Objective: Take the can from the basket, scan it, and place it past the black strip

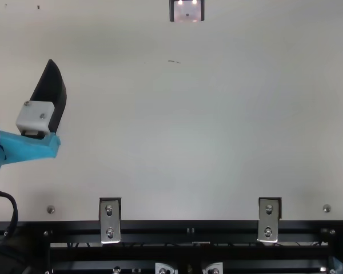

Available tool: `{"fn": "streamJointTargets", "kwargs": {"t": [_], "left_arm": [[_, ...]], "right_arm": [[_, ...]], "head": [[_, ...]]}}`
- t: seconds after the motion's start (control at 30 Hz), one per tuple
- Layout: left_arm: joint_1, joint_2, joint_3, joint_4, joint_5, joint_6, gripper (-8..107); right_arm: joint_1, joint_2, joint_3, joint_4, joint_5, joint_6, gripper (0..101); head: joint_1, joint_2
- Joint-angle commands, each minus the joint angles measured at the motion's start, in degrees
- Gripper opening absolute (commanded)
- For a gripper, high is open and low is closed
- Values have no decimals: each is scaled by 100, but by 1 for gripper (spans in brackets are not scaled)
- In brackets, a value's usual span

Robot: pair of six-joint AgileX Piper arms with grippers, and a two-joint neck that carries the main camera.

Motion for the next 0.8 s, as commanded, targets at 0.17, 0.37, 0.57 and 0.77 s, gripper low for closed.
{"fn": "streamJointTargets", "kwargs": {"t": [0.17, 0.37, 0.57, 0.77], "left_arm": [[0, 0, 0, 0, 0, 0, 90], [0, 0, 0, 0, 0, 0, 90], [0, 0, 0, 0, 0, 0, 90], [0, 0, 0, 0, 0, 0, 90]], "right_arm": [[142, -266, -168, 1248, 66, -595, 101], [376, -514, -315, 2106, 32, -999, 101], [793, -718, -398, 2891, -5, -1340, 101], [1267, -859, -414, 3626, -46, -1611, 101]], "head": [[-239, -102], [-268, 65], [-319, 657], [-346, 1296]]}}
